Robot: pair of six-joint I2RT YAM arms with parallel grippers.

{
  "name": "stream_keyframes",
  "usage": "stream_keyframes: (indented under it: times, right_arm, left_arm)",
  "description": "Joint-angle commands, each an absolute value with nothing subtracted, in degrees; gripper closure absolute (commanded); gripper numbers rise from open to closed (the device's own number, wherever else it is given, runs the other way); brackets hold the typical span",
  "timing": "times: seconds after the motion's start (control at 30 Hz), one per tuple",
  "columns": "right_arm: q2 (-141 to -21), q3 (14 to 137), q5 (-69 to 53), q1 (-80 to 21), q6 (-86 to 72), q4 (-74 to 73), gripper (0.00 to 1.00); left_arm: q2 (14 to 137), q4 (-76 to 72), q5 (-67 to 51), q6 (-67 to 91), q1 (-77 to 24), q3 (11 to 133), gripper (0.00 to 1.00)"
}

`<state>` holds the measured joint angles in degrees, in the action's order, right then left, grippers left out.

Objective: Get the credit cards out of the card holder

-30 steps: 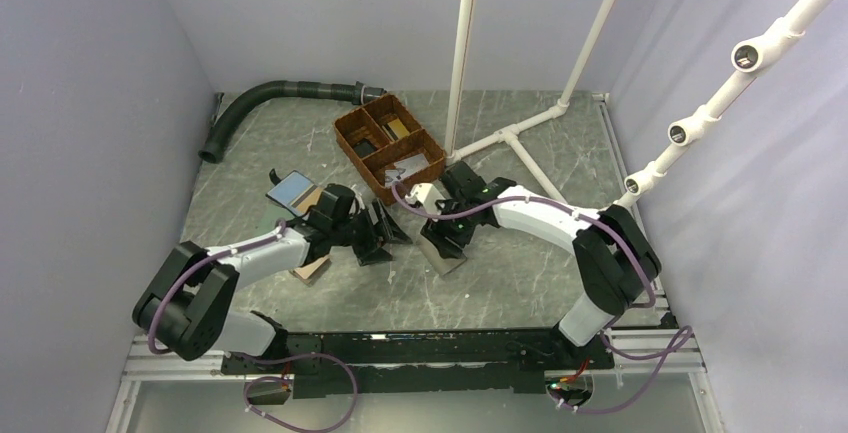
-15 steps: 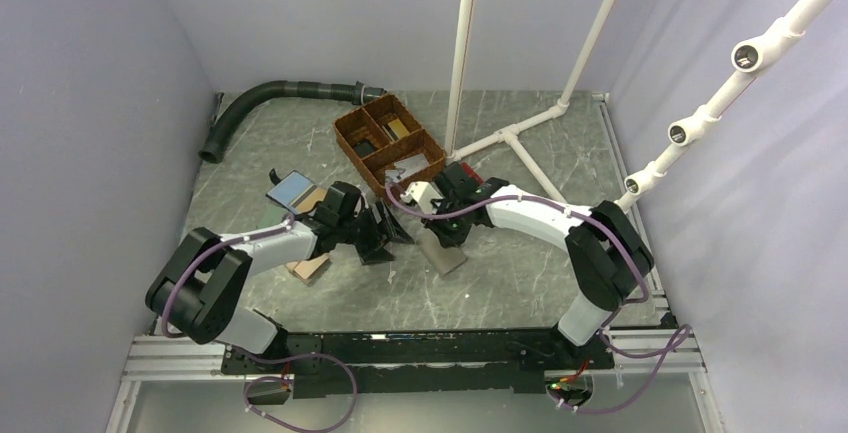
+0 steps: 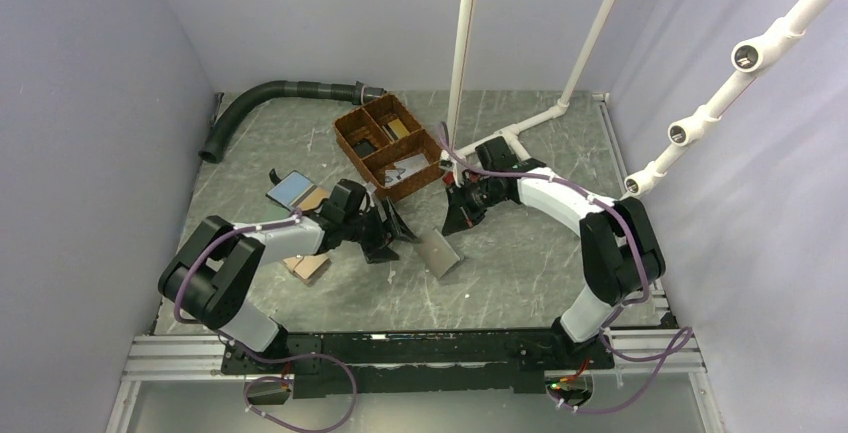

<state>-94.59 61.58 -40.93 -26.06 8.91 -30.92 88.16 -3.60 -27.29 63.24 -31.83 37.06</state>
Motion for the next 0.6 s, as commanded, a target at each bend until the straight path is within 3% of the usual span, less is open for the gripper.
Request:
stream_keyframes:
  times: [0.0, 0.23, 0.57]
  right_arm:
    - [-90.9, 60.7, -57.4, -25.9, 2.3, -25.8, 1.0]
    - [-92.1, 63.7, -65.2, -26.0, -2.0, -24.7, 1.0]
    - [-93.7, 62.2, -36.1, -25.5, -0.5, -27.5, 1.0]
  left_arm:
    - [88.1, -3.1, -27.2, 61.7, -33.1, 41.1, 0.2]
    - [87.1, -3.7, -26.7, 61.3, -34.1, 41.5, 0.13]
    - [87.4, 3.5, -24.6, 62.9, -34.0, 41.4, 0.19]
